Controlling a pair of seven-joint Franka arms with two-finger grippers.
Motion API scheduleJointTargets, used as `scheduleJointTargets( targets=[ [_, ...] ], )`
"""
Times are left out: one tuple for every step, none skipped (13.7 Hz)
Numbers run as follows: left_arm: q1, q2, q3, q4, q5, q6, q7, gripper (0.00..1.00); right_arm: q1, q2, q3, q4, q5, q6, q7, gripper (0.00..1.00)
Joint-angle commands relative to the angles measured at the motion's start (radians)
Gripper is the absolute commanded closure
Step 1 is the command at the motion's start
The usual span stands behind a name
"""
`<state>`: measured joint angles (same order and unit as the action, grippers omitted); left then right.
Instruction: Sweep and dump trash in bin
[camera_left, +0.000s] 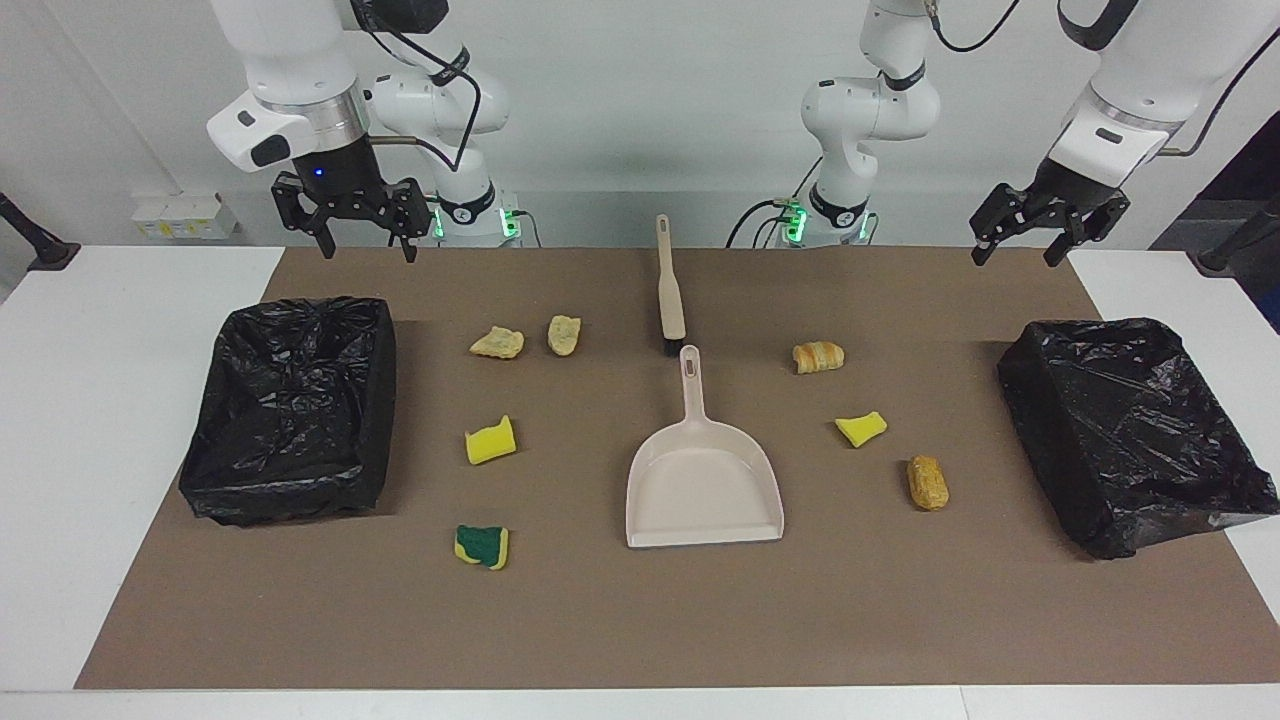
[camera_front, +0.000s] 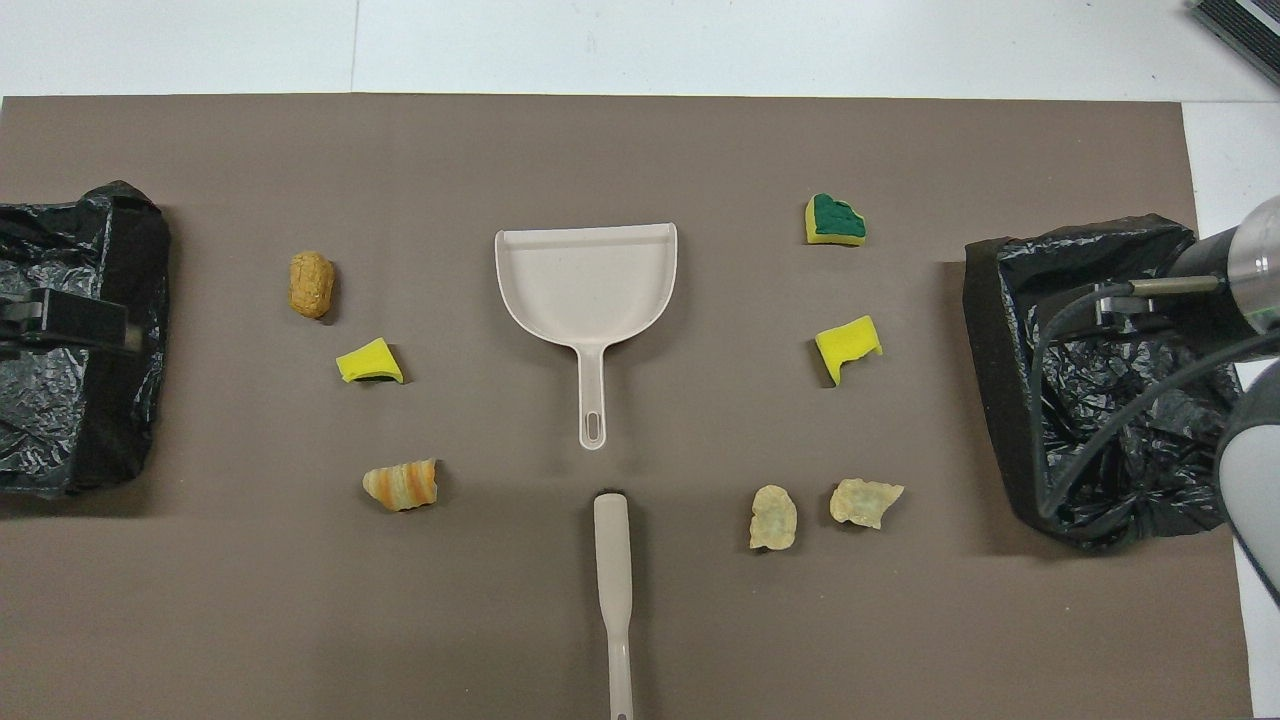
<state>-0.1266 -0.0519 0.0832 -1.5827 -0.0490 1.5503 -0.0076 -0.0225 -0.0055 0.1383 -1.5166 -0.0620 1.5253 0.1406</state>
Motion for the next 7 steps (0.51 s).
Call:
scheduleJointTargets(
  targets=[
    [-0.022,-0.003,0.021,0.001,-0.002,0.005,0.008,0.0,-0.01,-0.016,0.001,-0.014,0.019,-0.002,-0.021,0.0],
    [-0.022,-0.003,0.021,0.001,-0.002,0.004,0.008,0.0,-0.01,-0.016,0.001,-0.014,0.019,-0.002,-0.021,0.0],
    [-0.021,-0.005,0.021,0.0,-0.002,-0.004,0.006,0.0,-0.011,-0.016,0.001,-0.014,0.019,-0.002,-0.021,0.0],
    [-0.022,-0.005,0.02,0.0,-0.002,-0.004,0.001,0.0,-0.011,-0.016,0.001,-0.014,0.019,-0.002,-0.021,0.0],
    [-0.022,-0.006,0.02,-0.002,-0.002,-0.004,0.001,0.0,-0.011,-0.016,0.001,-0.014,0.019,-0.002,-0.021,0.0],
    [-0.022,-0.006,0.02,-0.003,-0.003,-0.007,0.001,0.0,-0.011,-0.016,0.001,-0.014,0.019,-0.002,-0.021,0.0],
    [-0.022,-0.008,0.02,-0.006,-0.005,-0.006,0.003,0.0,-0.011,-0.016,0.001,-0.014,0.019,-0.007,-0.021,0.0]
  ],
)
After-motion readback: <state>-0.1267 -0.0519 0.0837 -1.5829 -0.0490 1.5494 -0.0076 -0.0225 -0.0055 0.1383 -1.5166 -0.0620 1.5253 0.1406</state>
